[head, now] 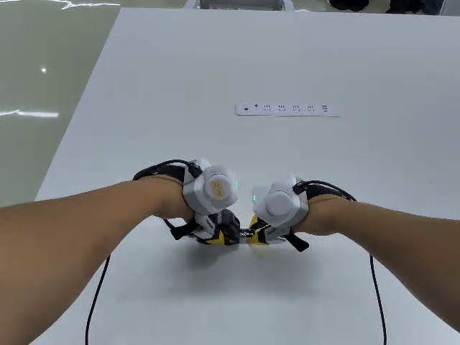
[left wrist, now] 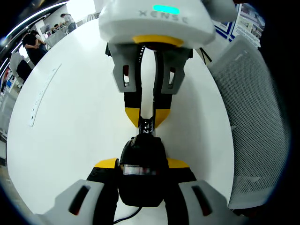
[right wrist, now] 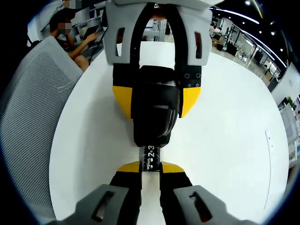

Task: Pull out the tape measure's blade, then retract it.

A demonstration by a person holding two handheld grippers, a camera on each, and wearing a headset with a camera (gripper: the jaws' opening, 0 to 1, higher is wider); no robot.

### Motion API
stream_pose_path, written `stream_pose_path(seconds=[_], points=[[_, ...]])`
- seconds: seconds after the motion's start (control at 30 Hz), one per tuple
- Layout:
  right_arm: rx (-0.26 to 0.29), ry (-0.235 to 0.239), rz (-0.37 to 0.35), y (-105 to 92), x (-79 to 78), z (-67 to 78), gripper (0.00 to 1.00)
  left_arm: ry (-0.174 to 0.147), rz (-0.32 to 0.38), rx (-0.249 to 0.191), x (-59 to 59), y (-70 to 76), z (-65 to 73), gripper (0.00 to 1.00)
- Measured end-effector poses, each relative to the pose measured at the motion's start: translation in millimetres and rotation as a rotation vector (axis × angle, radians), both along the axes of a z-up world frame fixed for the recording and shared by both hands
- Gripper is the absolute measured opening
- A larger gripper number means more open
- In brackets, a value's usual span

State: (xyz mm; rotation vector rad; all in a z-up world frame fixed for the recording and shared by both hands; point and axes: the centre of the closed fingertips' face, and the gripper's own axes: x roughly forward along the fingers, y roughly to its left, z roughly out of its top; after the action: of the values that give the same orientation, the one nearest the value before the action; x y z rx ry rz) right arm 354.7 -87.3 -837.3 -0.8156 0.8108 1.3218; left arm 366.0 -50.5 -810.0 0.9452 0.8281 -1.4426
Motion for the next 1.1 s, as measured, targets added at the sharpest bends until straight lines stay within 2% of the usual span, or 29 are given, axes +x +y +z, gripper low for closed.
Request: stream_pose_path(seconds=[0.57,0.77,1.1], points=[[-0.001,0.012,-0.011,-4.0,-0.5,0.2,0.13,0.0,0.006,-0.001,-0.7,-0.4,0.6,0.33],[0.012,0.028,-0.041,-5.0,-0.1,0.3,0.13,0.0,0.006,-0.001,-0.6,-0.4,0.9,0.33],[0.012,-0.001,-0.018,-4.6,-0.8,1.3,0.13,-0.007,0.005,-0.003,-0.9,-0.2,0.9,0.33]])
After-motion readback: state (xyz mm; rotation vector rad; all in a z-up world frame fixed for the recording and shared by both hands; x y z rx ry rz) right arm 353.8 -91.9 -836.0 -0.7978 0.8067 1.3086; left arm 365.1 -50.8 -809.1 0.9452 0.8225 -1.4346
